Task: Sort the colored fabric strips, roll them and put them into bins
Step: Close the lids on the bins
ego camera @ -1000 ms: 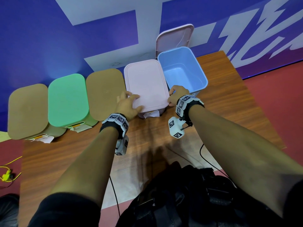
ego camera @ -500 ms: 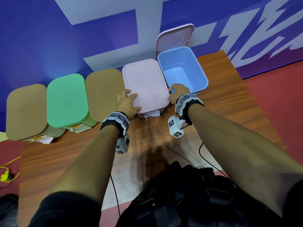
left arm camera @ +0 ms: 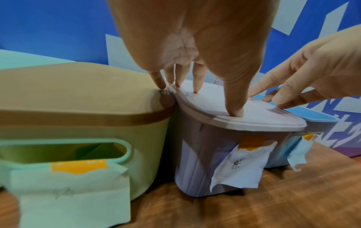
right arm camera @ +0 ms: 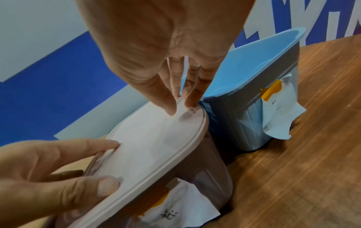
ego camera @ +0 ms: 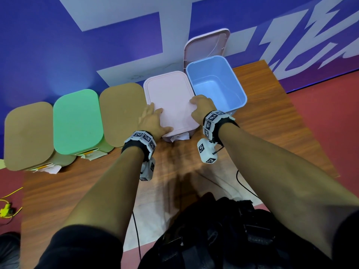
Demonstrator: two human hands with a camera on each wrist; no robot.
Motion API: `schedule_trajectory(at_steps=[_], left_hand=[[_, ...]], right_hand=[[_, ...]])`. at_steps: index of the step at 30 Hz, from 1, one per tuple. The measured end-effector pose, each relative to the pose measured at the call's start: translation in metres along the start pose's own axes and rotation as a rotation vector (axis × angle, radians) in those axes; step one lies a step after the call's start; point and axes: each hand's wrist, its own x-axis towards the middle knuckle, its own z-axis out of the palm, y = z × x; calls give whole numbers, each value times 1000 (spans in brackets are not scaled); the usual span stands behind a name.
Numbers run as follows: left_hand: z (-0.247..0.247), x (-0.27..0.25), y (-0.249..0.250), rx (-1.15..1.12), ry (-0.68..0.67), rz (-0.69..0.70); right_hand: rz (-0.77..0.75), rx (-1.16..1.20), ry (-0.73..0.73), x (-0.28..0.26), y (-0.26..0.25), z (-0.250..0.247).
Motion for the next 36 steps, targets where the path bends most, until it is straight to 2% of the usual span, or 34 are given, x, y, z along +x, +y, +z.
schedule_trajectory(at_steps=[9,16,23,32,36], left_hand=[[-1,9,-7,31,-6,-25],[-6,13,9,57,-3,-83],[-27,38,49,13,59,-77],[-54,99,122,-219,101,-9],[-58,121,147,-352,150,-33]], right_hand=[[-2,13,-33,9,9,15],[-53,36,-59,20,9,0],[-25,251,33,28,14,-42],[20,226,142,78,58,-120],[27,253,163,102,68,-143]])
